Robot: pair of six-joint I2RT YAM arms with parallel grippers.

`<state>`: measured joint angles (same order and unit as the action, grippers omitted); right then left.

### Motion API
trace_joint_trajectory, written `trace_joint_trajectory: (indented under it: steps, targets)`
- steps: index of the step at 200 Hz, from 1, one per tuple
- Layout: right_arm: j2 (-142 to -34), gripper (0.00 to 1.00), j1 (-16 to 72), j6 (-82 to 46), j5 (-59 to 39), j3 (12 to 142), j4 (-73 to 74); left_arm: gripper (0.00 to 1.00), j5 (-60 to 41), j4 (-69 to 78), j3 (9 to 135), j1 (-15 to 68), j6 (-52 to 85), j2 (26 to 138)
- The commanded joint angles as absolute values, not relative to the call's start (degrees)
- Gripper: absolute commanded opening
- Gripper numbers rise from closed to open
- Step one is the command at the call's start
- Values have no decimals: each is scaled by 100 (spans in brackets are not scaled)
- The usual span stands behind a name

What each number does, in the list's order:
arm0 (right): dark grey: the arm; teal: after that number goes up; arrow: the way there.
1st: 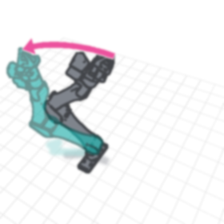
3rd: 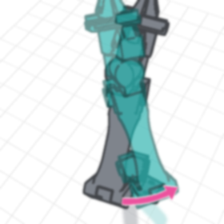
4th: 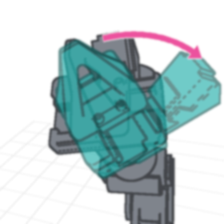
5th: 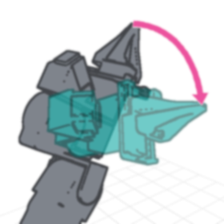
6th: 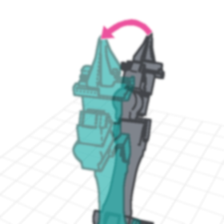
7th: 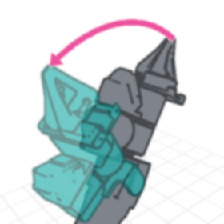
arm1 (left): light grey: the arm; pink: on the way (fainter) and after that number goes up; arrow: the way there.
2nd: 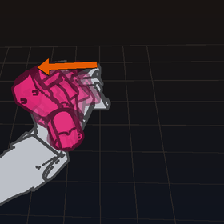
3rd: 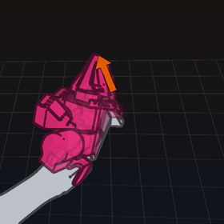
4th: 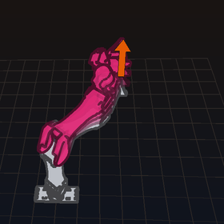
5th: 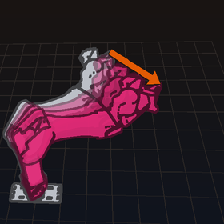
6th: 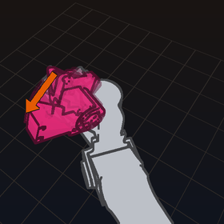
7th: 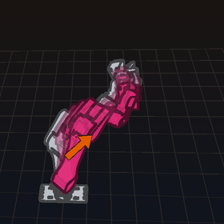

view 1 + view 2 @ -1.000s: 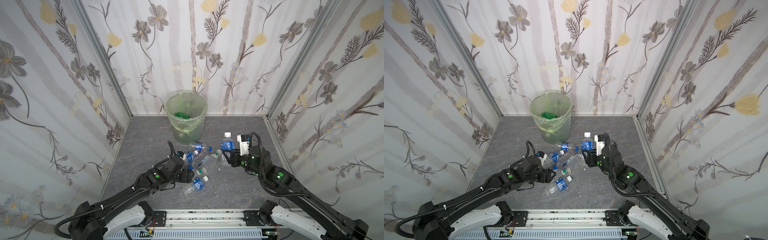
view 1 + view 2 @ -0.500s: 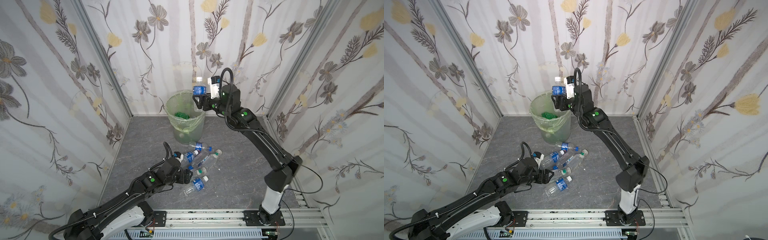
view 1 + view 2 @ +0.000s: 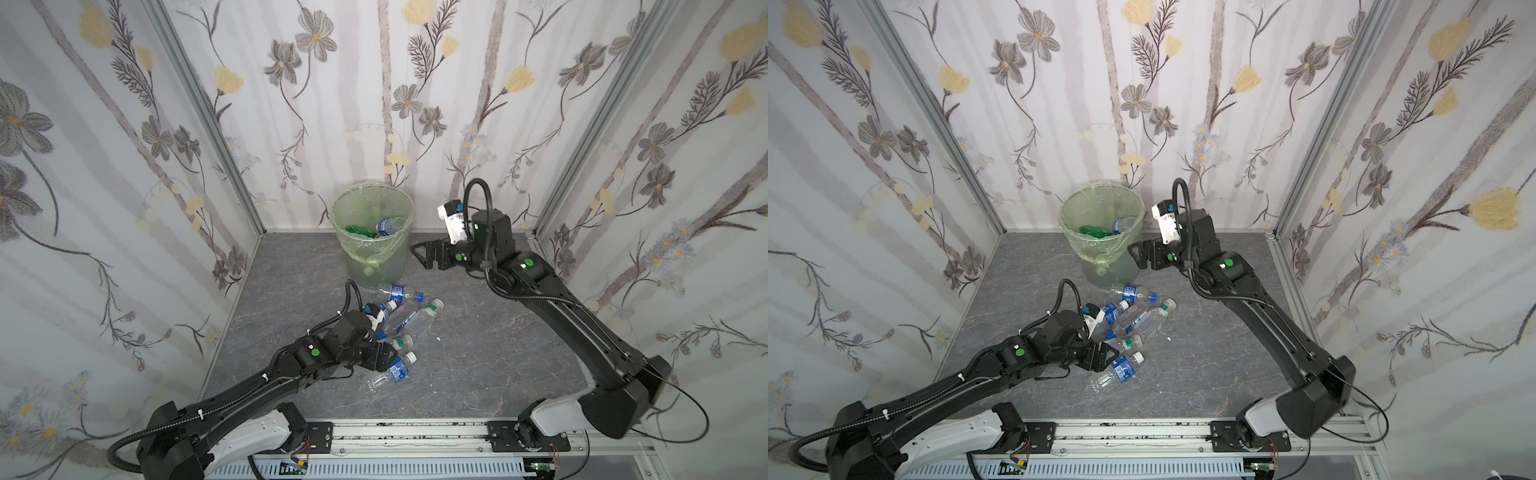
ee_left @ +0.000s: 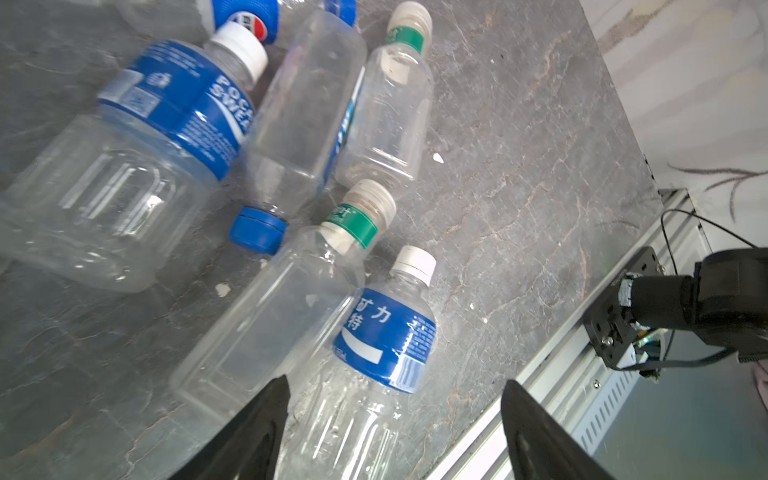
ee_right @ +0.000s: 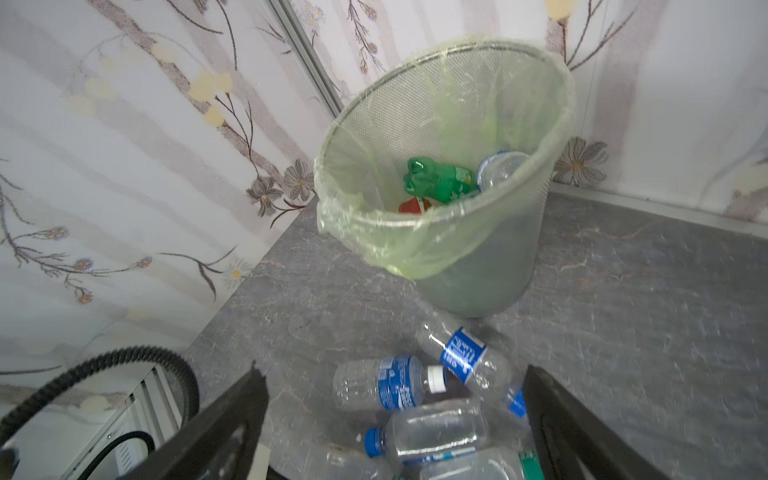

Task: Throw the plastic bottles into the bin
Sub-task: 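Grasp the Pocari bottle nearest the robot with the left gripper while the right gripper withdraws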

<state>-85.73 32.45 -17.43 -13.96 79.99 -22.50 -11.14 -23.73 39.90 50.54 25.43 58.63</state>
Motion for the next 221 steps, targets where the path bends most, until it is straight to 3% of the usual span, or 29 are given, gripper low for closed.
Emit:
trace_joint_trajectory:
  steps: [1, 36, 73, 156, 192, 221]
  targets:
    - [-7559, 97, 3070, -2075, -923, 6666, -1468, 83, -1007, -2290, 3998, 5280, 2538, 6069]
    - [-6128, 98, 2482, -2626, -966, 4851, -1330, 84, -808, -2241, 3730, 5459, 2731, 6416]
    - [-5578, 99, 2287, -2845, -1054, 3683, -1288, 83, -703, -2139, 3643, 5624, 2801, 6778]
    - [-5714, 99, 2257, -2891, -1183, 3521, -983, 81, -556, -1641, 3405, 5790, 2846, 7187]
    - [-5710, 98, 2257, -2916, -1195, 3415, -936, 69, -633, -1503, 3393, 5969, 2892, 7426]
    - [-5695, 98, 2251, -2918, -1183, 3359, -916, 70, -608, -1433, 3388, 6183, 2924, 7532]
